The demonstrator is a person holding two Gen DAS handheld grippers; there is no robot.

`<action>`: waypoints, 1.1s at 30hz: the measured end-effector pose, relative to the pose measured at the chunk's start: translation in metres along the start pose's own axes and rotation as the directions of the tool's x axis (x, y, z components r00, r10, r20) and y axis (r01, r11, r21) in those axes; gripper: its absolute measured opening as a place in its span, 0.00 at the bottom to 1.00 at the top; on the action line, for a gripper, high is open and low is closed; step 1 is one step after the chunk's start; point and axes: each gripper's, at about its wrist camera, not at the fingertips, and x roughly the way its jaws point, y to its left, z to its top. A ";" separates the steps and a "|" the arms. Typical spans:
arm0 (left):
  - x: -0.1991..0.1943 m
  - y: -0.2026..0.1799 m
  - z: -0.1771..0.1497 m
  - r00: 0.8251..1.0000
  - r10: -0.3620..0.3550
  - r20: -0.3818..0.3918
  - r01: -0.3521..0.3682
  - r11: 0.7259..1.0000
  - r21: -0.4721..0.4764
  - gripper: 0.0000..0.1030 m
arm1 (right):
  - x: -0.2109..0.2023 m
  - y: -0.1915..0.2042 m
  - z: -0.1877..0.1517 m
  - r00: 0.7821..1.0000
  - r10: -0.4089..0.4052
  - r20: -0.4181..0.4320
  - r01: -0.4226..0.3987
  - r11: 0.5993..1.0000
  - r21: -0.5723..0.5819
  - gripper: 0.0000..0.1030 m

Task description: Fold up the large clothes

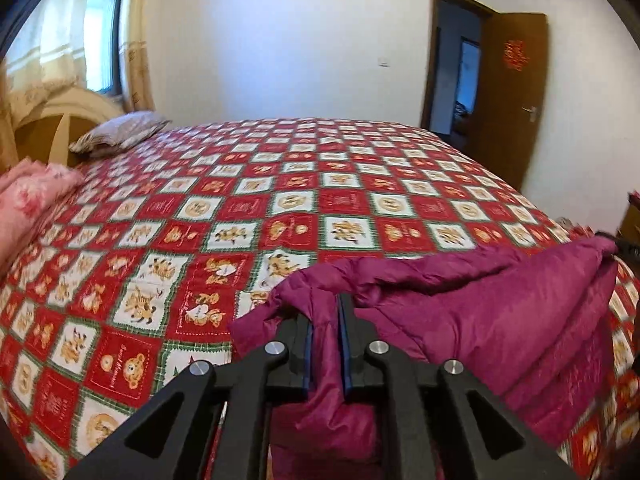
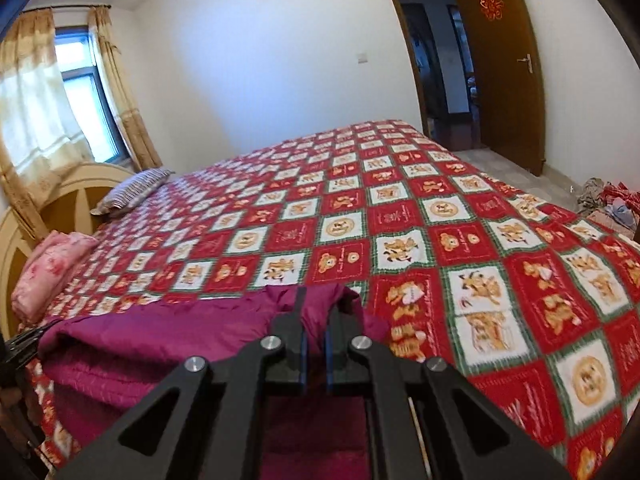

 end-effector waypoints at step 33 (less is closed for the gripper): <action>0.048 -0.083 0.031 0.949 0.266 0.171 -0.291 0.946 0.142 0.80 | 0.093 0.139 -0.028 0.986 -0.028 -0.163 -0.038 0.921 -0.388 0.38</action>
